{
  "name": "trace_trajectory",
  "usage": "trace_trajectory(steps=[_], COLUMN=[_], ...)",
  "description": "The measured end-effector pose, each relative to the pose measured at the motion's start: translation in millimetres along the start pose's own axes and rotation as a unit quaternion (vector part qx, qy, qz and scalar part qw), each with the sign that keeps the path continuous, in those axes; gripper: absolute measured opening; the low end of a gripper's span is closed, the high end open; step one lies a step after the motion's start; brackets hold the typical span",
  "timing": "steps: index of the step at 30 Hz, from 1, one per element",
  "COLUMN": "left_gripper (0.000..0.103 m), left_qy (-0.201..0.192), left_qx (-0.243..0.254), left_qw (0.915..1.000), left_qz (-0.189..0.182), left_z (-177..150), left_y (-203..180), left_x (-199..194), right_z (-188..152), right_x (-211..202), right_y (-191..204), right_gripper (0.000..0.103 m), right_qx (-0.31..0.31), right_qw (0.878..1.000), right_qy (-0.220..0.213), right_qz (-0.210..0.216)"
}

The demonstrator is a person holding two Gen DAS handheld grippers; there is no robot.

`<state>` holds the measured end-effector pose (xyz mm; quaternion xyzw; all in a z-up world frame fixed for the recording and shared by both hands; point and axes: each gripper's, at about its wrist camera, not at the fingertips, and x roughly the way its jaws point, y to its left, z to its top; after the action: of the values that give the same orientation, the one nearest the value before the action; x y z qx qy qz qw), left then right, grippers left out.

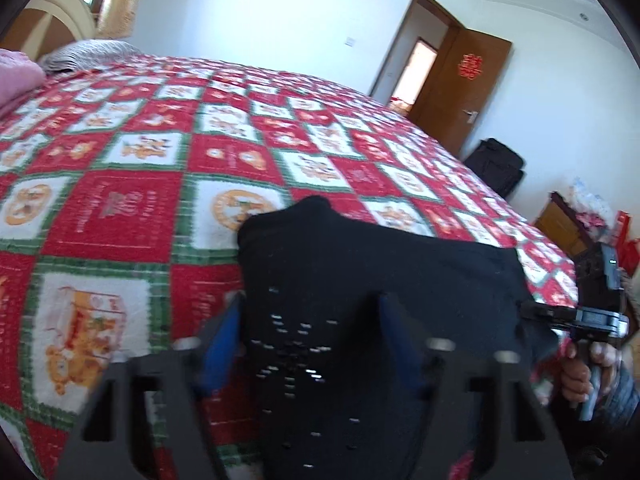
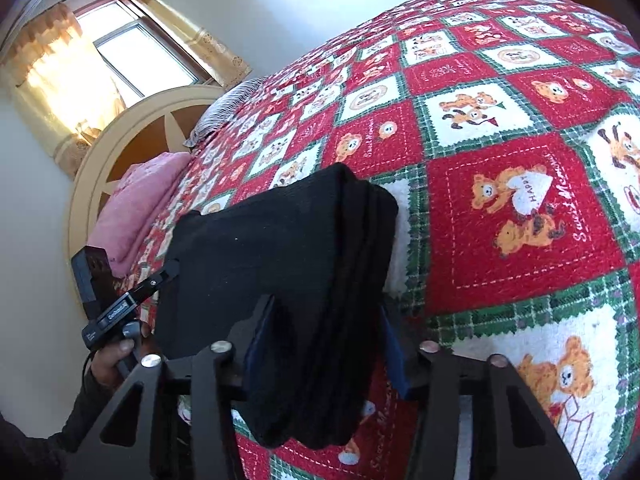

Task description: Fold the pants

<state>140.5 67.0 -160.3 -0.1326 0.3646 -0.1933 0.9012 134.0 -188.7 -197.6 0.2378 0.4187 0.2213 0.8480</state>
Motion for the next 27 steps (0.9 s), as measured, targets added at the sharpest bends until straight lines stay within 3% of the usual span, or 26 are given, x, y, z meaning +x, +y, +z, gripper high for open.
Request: trace_trajectory(steps=[4, 6, 8, 12, 17, 27], left_gripper=[0.040, 0.021, 0.016, 0.014, 0.014, 0.014], left_qy=[-0.005, -0.004, -0.002, -0.004, -0.039, -0.091], left_qx=[0.000, -0.013, -0.022, -0.013, -0.013, -0.061], left_qw=[1.0000, 0.9998, 0.9995, 0.9997, 0.9992, 0.9898], left_qz=[-0.006, -0.013, -0.023, -0.021, 0.007, 0.091], left_z=[-1, 1, 5, 14, 28, 37], left_y=[0, 5, 10, 11, 31, 110], left_x=[-2, -5, -10, -26, -65, -118], right_z=[-1, 0, 2, 17, 44, 85], right_x=[1, -3, -7, -9, 8, 115], right_y=[2, 10, 23, 49, 89, 159], right_gripper=[0.031, 0.030, 0.029, 0.028, 0.027, 0.027], right_qx=[0.002, -0.007, -0.028, -0.061, -0.115, -0.172], right_qw=[1.000, 1.000, 0.999, 0.998, 0.993, 0.981], right_qy=[0.003, -0.002, -0.005, -0.006, 0.004, 0.036], right_qz=[0.017, 0.017, 0.015, 0.023, 0.036, 0.081])
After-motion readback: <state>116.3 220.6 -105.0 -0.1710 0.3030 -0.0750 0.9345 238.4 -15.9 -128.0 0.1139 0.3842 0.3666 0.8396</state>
